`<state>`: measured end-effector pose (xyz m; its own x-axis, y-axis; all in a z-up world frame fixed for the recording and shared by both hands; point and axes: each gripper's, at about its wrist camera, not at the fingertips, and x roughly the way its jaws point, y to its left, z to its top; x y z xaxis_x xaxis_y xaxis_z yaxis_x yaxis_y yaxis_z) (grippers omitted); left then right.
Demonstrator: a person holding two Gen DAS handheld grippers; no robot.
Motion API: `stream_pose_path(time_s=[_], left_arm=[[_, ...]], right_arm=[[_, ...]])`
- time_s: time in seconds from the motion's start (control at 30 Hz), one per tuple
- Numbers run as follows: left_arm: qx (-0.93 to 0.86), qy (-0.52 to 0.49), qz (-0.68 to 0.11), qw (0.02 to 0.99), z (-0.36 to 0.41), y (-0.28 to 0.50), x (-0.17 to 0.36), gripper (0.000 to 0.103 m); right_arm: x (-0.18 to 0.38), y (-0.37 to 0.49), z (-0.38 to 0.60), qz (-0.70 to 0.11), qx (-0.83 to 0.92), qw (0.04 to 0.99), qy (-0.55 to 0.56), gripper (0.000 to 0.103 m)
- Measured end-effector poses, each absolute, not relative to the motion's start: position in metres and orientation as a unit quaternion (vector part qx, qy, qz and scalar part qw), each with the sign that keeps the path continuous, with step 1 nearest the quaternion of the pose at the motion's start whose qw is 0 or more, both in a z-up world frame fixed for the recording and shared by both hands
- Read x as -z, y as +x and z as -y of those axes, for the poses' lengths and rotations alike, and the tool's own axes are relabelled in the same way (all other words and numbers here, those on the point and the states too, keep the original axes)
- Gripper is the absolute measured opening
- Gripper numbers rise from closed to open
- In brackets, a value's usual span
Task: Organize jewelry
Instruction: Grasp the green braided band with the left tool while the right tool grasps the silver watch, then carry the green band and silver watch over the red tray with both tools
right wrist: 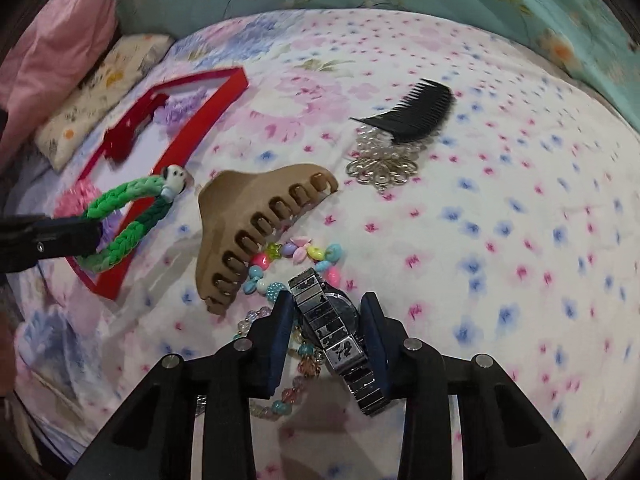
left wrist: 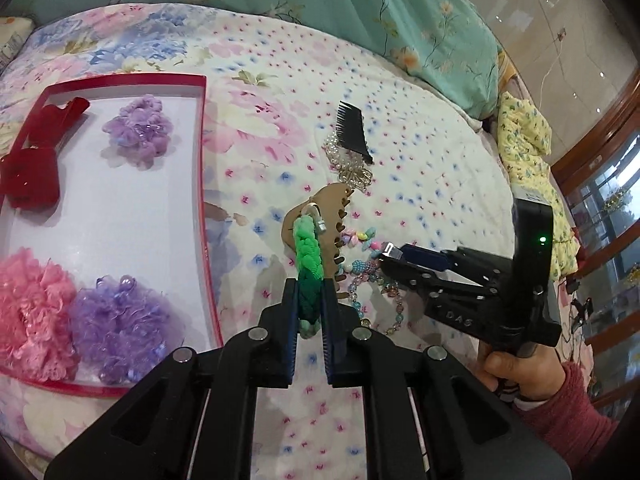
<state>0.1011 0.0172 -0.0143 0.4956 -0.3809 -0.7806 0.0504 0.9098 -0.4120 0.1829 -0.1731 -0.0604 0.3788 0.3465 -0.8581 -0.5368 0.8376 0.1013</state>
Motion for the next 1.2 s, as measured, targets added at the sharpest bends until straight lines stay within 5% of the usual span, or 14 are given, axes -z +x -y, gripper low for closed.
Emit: stream_pose_path(time_s=[0.53,1.2], left_arm=[[0.107,-0.207,-0.461,0.856,-0.053,0.063,-0.003,0.008],[0.060,-0.240,-0.428,0.869,-0.108,0.026,-0.019,0.008]], right_arm=[[0.022,0.153,0.218,-0.464,-0.290,0.831,0.095,0.018],[-0.013,0.132,0.181,-0.437,-0.335,0.830,0.093,0.018]])
